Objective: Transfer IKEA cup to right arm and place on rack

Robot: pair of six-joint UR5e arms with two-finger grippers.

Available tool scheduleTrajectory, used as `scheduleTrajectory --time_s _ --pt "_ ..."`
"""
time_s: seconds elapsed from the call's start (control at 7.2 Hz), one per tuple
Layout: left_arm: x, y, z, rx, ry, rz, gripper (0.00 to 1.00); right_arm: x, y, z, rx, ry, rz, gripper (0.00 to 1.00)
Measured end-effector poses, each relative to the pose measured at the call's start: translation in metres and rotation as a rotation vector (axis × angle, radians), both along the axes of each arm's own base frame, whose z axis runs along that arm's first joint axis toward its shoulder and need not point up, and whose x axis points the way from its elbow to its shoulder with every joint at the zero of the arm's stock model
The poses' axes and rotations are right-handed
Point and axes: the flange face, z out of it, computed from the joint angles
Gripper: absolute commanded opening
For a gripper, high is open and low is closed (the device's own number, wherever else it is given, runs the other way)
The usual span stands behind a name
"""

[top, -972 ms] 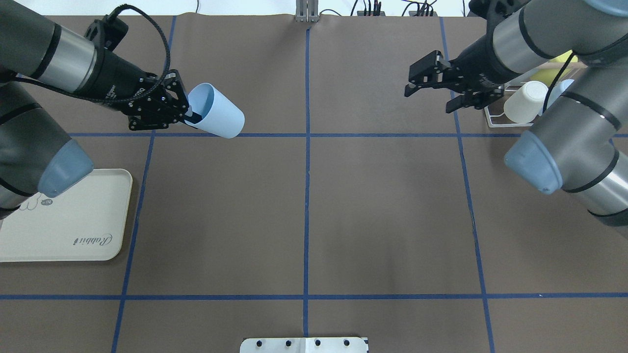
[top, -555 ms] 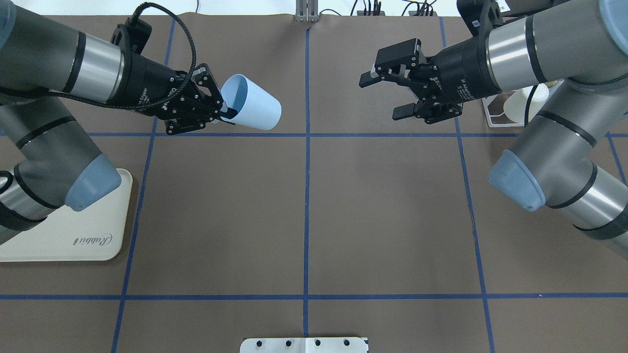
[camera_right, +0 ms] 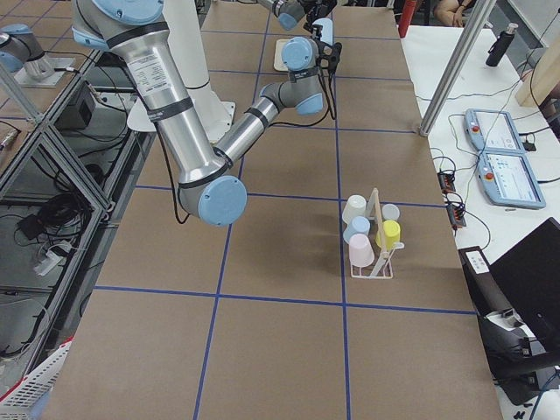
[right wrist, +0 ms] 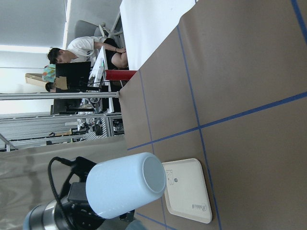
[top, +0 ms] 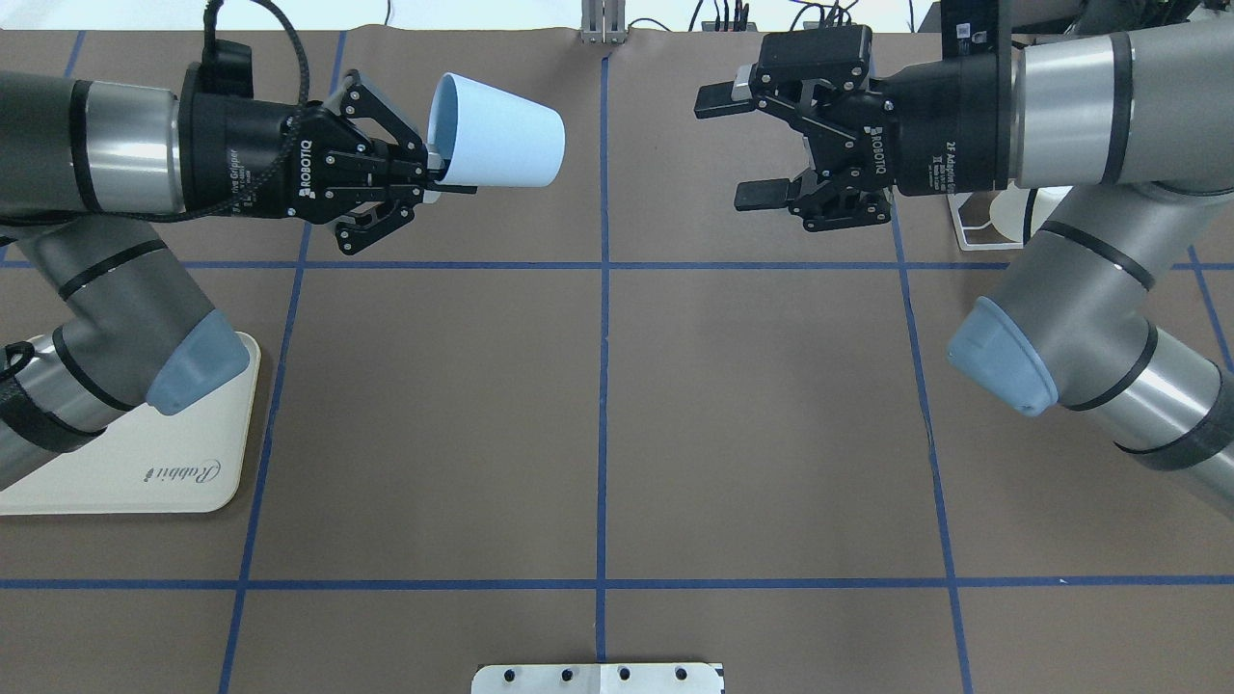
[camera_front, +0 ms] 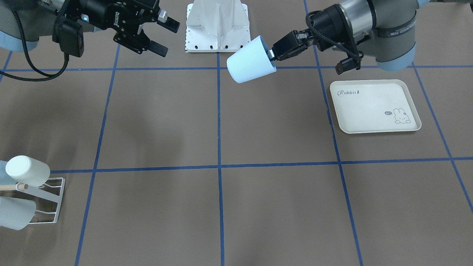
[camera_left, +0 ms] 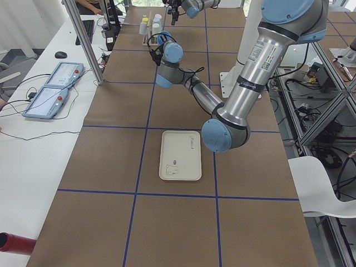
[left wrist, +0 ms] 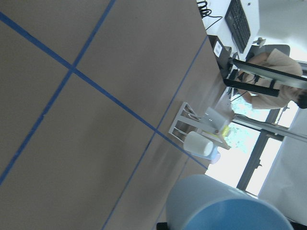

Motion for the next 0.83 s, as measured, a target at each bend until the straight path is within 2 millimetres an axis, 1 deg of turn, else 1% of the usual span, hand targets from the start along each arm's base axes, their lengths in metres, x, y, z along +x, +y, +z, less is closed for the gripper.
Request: scheduleTrajectory --time_s 0.14,0.28,0.56,0.69,0.83 --pt "-0.004 0.007 0.006 -0.038 0.117 0.048 0.0 -0.005 0.013 -0.005 0.048 -0.078 0.003 0.98" --pt "-0.003 0.018 0.008 -0.071 0.22 0.107 0.0 -0.011 0.027 -0.011 0.091 -0.154 0.001 0.99" --pt "0.016 0.052 0.008 -0.112 0.394 0.238 0.0 -0.022 0.045 -0.026 0.142 -0.249 -0.014 0.99" --pt "0.025 0.07 0.004 -0.132 0.479 0.297 0.0 -0.029 0.051 -0.031 0.148 -0.281 -0.014 0.99" --pt "0.032 0.081 0.0 -0.149 0.539 0.331 0.0 -0.036 0.054 -0.033 0.148 -0.298 -0.015 0.99"
